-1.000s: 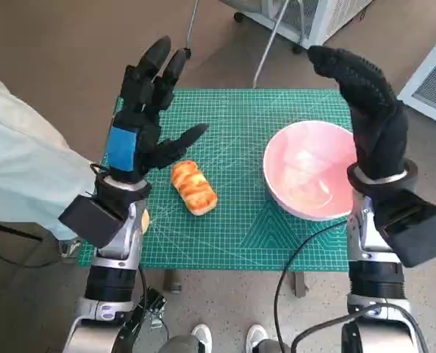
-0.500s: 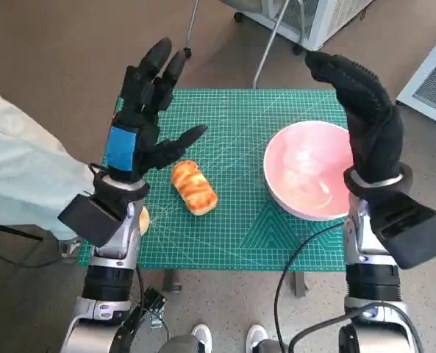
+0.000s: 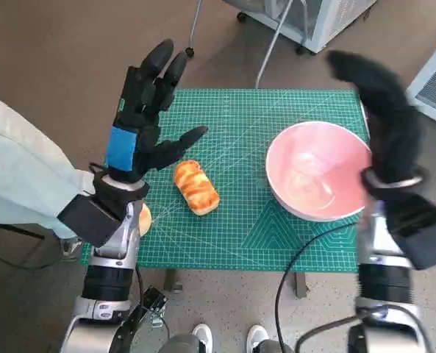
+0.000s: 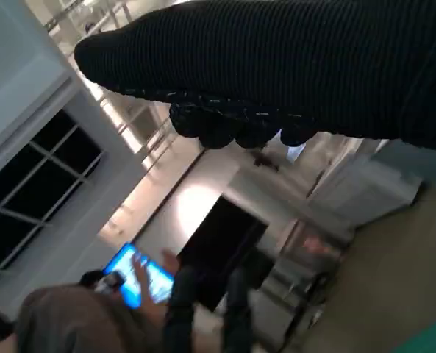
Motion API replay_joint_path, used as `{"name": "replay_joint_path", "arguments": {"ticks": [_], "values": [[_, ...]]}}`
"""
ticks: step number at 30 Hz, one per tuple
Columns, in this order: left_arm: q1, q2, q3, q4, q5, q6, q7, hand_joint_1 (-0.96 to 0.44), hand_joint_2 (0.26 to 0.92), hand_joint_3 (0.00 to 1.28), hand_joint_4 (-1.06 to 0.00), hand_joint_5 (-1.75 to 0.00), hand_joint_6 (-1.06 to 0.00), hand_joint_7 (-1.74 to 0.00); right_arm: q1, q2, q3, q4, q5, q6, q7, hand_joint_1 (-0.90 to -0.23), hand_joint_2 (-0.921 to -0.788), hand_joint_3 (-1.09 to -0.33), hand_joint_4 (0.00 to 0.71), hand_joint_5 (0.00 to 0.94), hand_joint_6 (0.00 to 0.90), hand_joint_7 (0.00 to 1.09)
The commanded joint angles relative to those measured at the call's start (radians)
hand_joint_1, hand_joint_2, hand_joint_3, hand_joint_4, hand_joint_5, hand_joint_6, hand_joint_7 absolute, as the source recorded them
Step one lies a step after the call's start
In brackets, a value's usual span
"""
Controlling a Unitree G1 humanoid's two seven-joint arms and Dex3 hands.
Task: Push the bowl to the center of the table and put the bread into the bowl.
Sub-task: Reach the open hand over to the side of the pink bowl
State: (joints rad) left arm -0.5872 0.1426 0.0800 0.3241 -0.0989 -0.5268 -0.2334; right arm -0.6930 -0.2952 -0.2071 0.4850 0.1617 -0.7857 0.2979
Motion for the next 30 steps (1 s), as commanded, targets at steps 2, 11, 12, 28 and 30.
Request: {"name": "replay_joint_path", "arguments": {"ticks": [2,11,12,28,30], "values": [[0.014,0.008,0.005,-0.015,-0.014,0.0,-0.007,-0.37,0.921,0.09,-0.26,0.0,-0.06,-0.52,0.026,-0.037,-0.08,0.099,-0.029,-0.031,-0.102,-0.617,-0.921,-0.83,0.199,0.0,-0.001,0.53],[0.019,0.007,0.005,-0.012,-0.009,0.002,-0.001,-0.36,0.921,0.09,-0.26,0.0,-0.07,-0.51,-0.01,-0.065,-0.133,0.397,-0.032,-0.05,-0.195,-0.595,-0.921,-0.859,0.181,0.032,-0.001,0.49],[0.02,0.006,0.005,-0.013,-0.009,0.003,-0.001,-0.36,0.921,0.09,-0.26,0.0,-0.07,-0.51,-0.014,-0.065,-0.136,0.43,-0.027,-0.047,-0.193,-0.594,-0.921,-0.861,0.18,0.032,-0.001,0.49],[0.035,0.025,0.018,-0.02,-0.027,0.008,-0.015,-0.36,0.921,0.09,-0.26,0.0,-0.09,-0.46,-0.042,0.011,-0.197,0.729,0.082,0.065,-0.11,-0.555,-0.921,-0.908,0.113,0.001,-0.001,0.39],[0.038,0.028,0.021,-0.025,-0.029,0.009,-0.016,-0.36,0.921,0.09,-0.26,0.0,-0.1,-0.44,-0.046,0.023,-0.2,0.75,0.085,0.093,-0.12,-0.543,-0.921,-0.911,0.118,0.004,-0.001,0.39]]}}
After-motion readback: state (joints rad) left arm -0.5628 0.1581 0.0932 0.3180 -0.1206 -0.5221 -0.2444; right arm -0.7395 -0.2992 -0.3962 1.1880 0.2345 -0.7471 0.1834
